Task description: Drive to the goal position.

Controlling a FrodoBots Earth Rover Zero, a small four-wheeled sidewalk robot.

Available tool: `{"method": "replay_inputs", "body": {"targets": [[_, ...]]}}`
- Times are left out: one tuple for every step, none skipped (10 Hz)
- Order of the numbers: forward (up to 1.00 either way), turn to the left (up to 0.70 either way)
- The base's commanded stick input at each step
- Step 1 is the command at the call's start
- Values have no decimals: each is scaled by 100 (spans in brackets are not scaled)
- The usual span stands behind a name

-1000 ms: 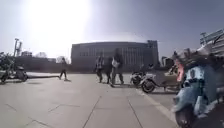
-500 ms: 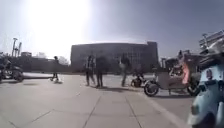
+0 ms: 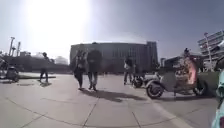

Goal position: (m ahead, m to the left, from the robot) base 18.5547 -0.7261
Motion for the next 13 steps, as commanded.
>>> {"method": "replay_inputs", "body": {"targets": [[50,0],[50,0],[50,0],[50,0],[50,0],[50,0],[50,0],[50,0],[50,0],[50,0],[50,0],[50,0],[50,0]]}}
